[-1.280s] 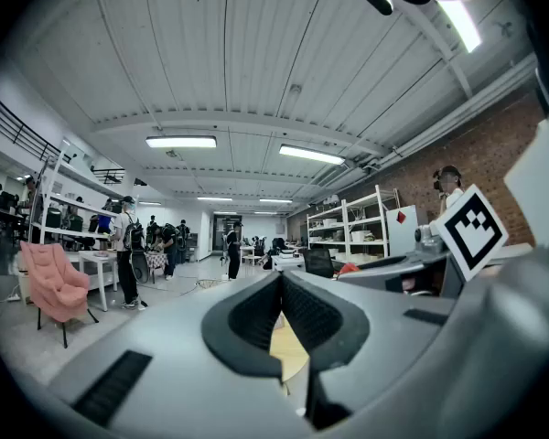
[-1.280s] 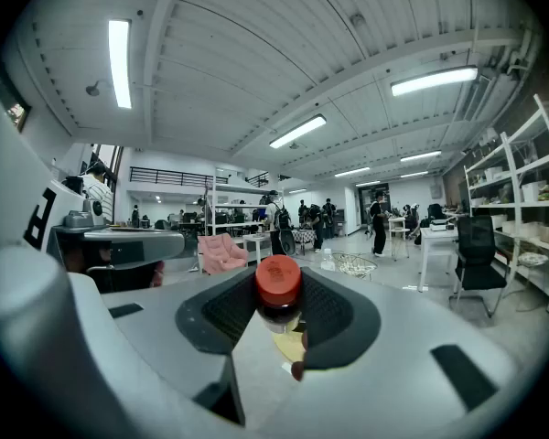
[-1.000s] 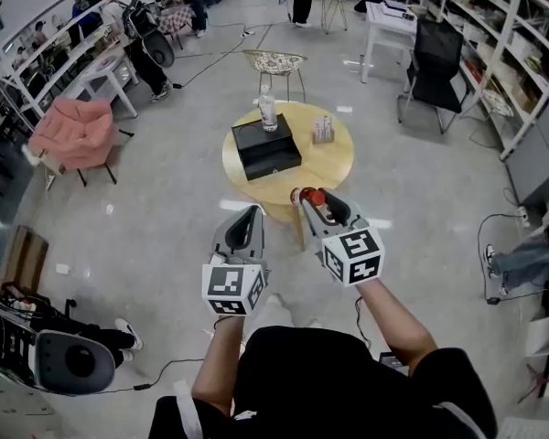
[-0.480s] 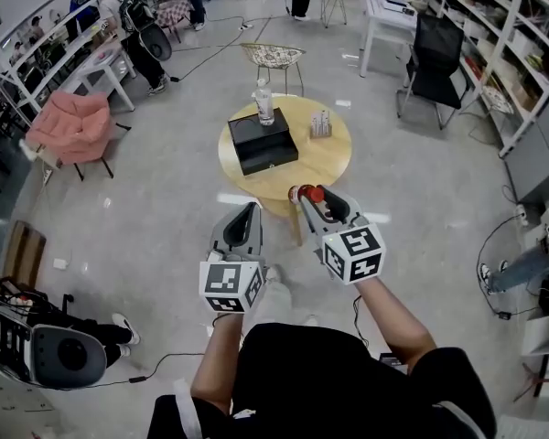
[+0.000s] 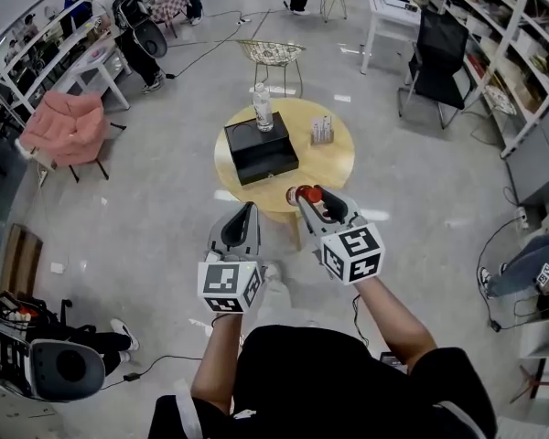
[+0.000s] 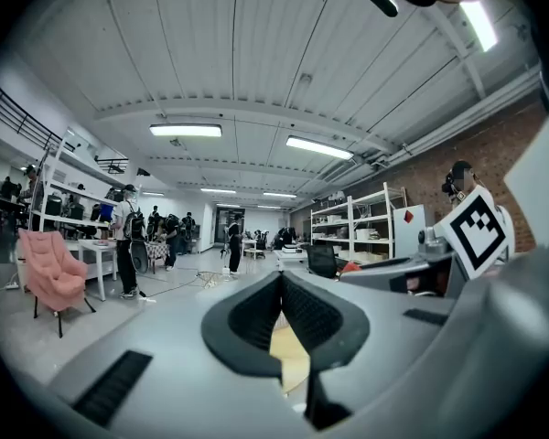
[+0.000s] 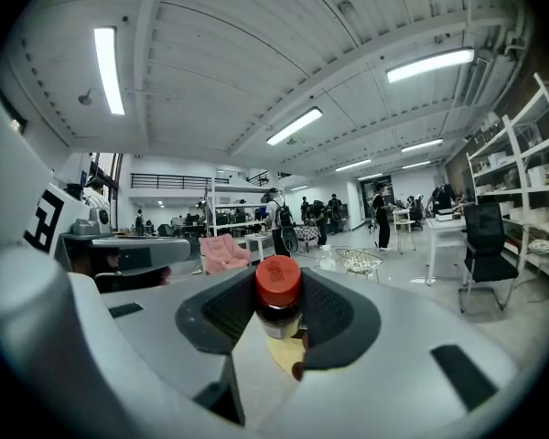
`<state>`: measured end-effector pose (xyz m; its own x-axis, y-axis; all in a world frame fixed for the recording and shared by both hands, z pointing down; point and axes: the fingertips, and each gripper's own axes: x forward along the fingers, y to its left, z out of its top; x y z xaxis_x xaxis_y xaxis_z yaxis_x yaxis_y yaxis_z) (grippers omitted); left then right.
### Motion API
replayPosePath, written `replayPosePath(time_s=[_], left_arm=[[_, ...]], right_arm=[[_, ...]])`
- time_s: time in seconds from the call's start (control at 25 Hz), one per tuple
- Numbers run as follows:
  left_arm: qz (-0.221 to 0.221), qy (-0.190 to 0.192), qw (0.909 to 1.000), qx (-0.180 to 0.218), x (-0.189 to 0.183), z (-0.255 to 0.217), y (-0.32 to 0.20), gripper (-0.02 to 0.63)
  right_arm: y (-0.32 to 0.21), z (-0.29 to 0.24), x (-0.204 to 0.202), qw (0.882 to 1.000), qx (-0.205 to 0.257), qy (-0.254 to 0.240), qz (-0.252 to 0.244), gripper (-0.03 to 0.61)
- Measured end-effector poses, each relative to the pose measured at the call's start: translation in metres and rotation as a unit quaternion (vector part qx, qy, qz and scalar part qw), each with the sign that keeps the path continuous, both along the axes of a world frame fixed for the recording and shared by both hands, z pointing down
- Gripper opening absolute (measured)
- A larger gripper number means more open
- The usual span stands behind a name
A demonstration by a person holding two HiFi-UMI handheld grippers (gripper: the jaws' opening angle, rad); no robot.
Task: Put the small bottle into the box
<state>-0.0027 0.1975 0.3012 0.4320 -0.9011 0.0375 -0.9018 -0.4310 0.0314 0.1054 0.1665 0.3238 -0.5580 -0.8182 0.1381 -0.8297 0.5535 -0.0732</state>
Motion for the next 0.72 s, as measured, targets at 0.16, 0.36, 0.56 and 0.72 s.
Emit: replayPosePath(time_s=[0.16,0.36,0.56,0.72], left_arm=[[0.004,0.004,1.0,-0.005,0.0,0.002,-0.041,0.011],[0.003,0.007,0.9999,-0.008,-0.008,-0.001,-0.095,0.011],[0.001,0.014,0.9998,-0.017,-0.018,0.0,-0.151,0.011],[0.005,0.01,0.9996,-0.024,-0.028,0.0,-0.198,0.011]], right_arm=[[-0.038,0.002,-0.002,1.0,-0.005,0.004,-0.002,0.138],[-0.092,0.0,-0.011,1.0,-0.008,0.007,-0.007,0.138],[-0.147,0.0,-0.021,1.0,-0.018,0.009,-0.01,0.138],[-0.19,0.005,-0.033,0.999,-0.031,0.006,-0.008,0.138]])
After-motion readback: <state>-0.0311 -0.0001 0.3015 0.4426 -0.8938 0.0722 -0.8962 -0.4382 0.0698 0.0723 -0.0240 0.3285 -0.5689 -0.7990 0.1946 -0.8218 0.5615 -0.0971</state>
